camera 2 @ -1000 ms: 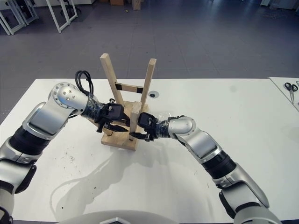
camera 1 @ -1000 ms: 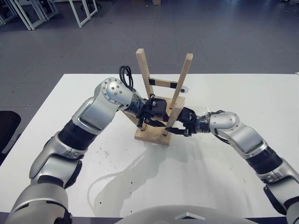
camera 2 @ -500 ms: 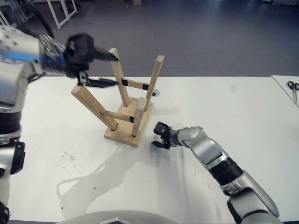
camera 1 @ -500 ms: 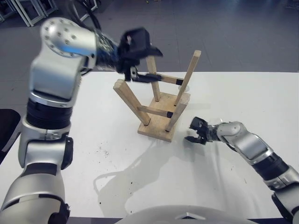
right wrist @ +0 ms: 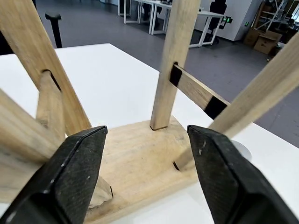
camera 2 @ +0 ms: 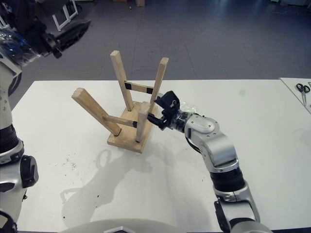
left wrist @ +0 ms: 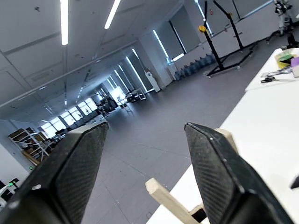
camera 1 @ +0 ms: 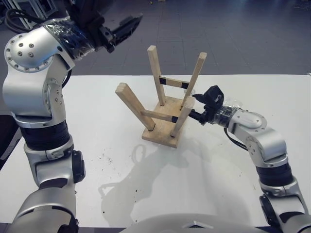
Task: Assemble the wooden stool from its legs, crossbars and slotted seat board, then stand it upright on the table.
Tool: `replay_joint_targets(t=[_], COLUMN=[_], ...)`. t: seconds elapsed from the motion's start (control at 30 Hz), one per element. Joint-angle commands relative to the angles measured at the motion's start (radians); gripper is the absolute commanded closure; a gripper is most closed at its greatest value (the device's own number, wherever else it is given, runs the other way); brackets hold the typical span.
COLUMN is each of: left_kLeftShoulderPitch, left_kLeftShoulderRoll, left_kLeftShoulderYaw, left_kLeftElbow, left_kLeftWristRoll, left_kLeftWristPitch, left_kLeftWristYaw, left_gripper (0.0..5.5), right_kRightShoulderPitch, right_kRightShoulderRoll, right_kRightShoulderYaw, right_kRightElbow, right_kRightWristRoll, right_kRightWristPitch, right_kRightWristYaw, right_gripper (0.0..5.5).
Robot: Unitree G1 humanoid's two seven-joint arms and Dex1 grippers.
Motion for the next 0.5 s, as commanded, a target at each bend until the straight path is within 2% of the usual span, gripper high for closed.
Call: replay_joint_targets(t=[0.03,0.2,0.4,0.5], left_kLeftShoulderPitch=[-0.021,-0.037,-0.087,-0.123], left_kLeftShoulderRoll=[0.020,0.045,0.067,-0.011], left_kLeftShoulderYaw=[-0.005,-0.009,-0.007,0.022], left_kLeftElbow=[0.043,0.111,0.216,-0.001], left_kLeftWristRoll=[0.015,0.044,0.098,-0.219], left_kLeftWristPitch=[-0.030,-0.084,-0.174,0.116], left_kLeftWristYaw=[0.039,0.080,0.145,0.085], left_gripper=[2.45,2.45,2.45,2.45], right_kRightShoulderPitch=[-0.033,-0.053,-0.110,-0.102], right_kRightShoulderRoll=[0.052,0.058,0.069,0.045], right_kRightShoulderYaw=[0.002,0.013,-0.077,-0.087], right_kRightElbow=[-0.165,-0.200,-0.198,-0.158], right_kRightWristRoll=[0.137,0.144,0.162,0.110], right_kRightWristPitch=[0.057,0.099,0.105,0.088], right_kRightWristYaw=[0.036,-0.016,-0.086,-0.122], right_gripper=[2.32,2.32,2.32,2.32])
